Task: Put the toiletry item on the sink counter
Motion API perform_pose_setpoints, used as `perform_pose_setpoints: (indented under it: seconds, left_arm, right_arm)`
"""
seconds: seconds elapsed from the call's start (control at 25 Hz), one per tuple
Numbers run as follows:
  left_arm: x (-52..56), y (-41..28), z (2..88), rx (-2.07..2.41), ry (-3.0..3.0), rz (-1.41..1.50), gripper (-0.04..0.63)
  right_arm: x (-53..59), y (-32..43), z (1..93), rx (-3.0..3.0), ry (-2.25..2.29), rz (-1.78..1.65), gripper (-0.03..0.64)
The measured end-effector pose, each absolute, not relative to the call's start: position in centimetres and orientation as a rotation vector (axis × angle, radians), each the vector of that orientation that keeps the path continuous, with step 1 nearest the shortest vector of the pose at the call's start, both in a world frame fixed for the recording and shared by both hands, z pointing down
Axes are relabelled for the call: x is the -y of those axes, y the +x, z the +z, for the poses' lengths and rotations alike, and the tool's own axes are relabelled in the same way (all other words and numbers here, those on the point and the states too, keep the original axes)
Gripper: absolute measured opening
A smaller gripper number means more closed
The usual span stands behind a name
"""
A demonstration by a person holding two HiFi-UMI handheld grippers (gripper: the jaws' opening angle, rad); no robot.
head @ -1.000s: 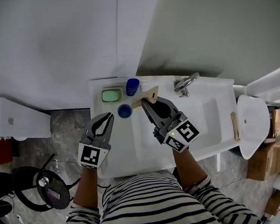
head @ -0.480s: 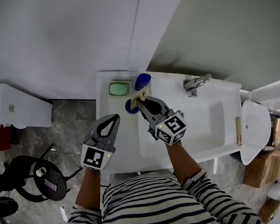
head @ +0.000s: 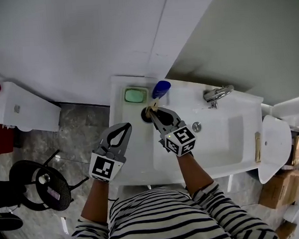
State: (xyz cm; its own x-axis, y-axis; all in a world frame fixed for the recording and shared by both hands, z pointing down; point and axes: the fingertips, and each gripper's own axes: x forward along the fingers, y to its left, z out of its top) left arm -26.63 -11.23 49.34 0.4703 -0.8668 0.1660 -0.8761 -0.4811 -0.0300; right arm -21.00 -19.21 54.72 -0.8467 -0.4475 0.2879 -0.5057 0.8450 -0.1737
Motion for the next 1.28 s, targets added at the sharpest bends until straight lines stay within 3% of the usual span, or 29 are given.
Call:
perform_pose_setpoints:
  seconds: [1.28]
  left_arm:
    - [11.4,-25.2,49.2,1.549,2.664,0.257,0.008]
  right_arm:
    - [19.6,-20.8,56.8,2.717,0.729,0.364,0.021]
